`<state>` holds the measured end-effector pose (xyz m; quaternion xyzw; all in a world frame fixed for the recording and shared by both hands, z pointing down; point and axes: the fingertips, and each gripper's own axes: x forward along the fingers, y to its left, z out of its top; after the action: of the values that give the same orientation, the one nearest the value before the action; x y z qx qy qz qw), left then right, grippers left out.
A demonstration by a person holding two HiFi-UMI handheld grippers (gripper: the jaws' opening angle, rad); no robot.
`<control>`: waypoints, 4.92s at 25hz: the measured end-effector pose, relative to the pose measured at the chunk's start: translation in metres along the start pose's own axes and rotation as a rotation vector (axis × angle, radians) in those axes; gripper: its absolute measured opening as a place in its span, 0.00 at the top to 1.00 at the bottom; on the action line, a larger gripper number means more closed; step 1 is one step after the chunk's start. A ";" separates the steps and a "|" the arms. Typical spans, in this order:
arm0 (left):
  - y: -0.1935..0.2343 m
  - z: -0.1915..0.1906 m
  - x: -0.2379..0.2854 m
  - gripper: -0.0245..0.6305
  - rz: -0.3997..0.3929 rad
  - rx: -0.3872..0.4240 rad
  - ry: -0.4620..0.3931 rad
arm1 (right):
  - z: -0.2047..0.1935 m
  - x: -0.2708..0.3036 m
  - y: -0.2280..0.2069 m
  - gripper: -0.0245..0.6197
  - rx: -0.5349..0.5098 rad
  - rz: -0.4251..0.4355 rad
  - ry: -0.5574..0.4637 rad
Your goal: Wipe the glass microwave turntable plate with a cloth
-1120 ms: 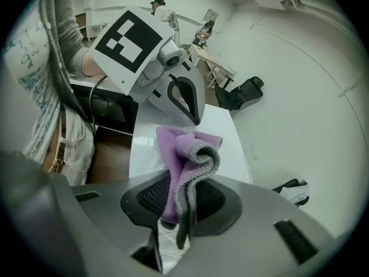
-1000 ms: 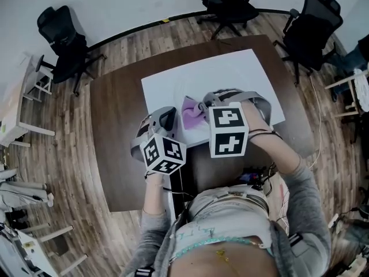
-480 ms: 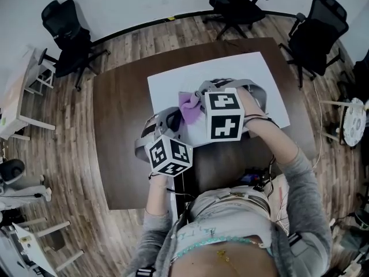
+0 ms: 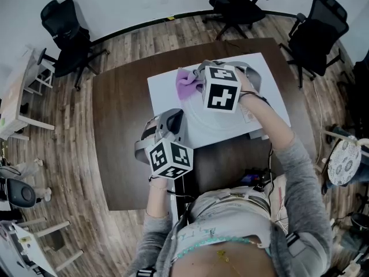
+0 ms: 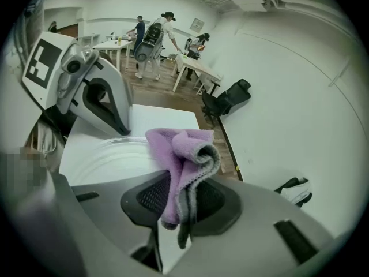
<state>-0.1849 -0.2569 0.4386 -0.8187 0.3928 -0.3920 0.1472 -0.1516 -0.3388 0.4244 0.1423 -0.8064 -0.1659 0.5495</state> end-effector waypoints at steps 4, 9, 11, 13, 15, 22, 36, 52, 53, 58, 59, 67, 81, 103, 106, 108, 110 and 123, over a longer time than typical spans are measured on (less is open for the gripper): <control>0.000 0.000 0.000 0.96 0.000 0.002 -0.002 | -0.013 0.003 -0.018 0.80 0.056 -0.042 0.004; 0.001 -0.001 -0.001 0.96 0.000 -0.002 -0.004 | -0.037 0.002 -0.037 0.80 0.098 -0.097 0.031; 0.001 -0.001 -0.001 0.96 0.001 -0.005 -0.004 | -0.050 0.000 -0.043 0.80 0.119 -0.118 0.044; 0.001 -0.001 -0.001 0.96 0.001 -0.008 -0.005 | -0.063 -0.003 -0.049 0.80 0.135 -0.140 0.064; 0.001 -0.001 -0.001 0.96 0.000 -0.011 -0.006 | -0.077 -0.007 -0.051 0.80 0.154 -0.151 0.086; 0.002 -0.003 -0.002 0.96 -0.003 -0.021 -0.008 | -0.108 -0.024 -0.047 0.80 0.227 -0.164 0.106; 0.003 -0.004 -0.003 0.96 -0.001 -0.026 -0.006 | -0.152 -0.063 -0.003 0.80 0.246 -0.155 0.192; 0.005 -0.005 0.000 0.96 -0.009 -0.046 -0.009 | -0.151 -0.093 0.062 0.80 0.224 -0.097 0.214; 0.005 -0.005 0.000 0.96 -0.009 -0.045 -0.008 | -0.149 -0.094 0.066 0.80 0.217 -0.091 0.214; 0.002 -0.004 0.000 0.96 -0.001 -0.043 -0.005 | -0.141 -0.098 0.085 0.80 0.180 -0.049 0.218; 0.002 -0.004 0.000 0.96 -0.001 -0.043 -0.005 | -0.139 -0.099 0.090 0.80 0.171 -0.035 0.220; 0.003 -0.005 0.000 0.96 0.002 -0.049 -0.006 | -0.116 -0.098 0.109 0.80 0.093 0.005 0.213; 0.005 -0.005 -0.001 0.96 0.003 -0.046 -0.004 | -0.054 -0.075 0.112 0.80 0.019 0.026 0.114; 0.012 -0.009 -0.002 0.96 0.002 -0.079 0.000 | -0.023 -0.050 0.092 0.80 0.138 0.026 -0.006; 0.011 -0.009 -0.002 0.96 -0.003 -0.098 0.001 | -0.024 -0.051 0.093 0.80 0.139 0.015 -0.013; 0.010 -0.009 -0.001 0.96 -0.005 -0.107 0.006 | -0.026 -0.051 0.094 0.80 0.146 0.010 -0.028; 0.011 -0.008 0.001 0.96 -0.003 -0.111 0.021 | -0.028 -0.051 0.094 0.80 0.158 0.009 -0.049; 0.003 0.002 0.008 0.96 0.067 -0.085 0.112 | -0.041 -0.062 0.090 0.80 0.302 -0.016 -0.280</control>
<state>-0.1821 -0.2652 0.4395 -0.7873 0.4440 -0.4152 0.1032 -0.0958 -0.2360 0.4247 0.2049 -0.8895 -0.0654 0.4031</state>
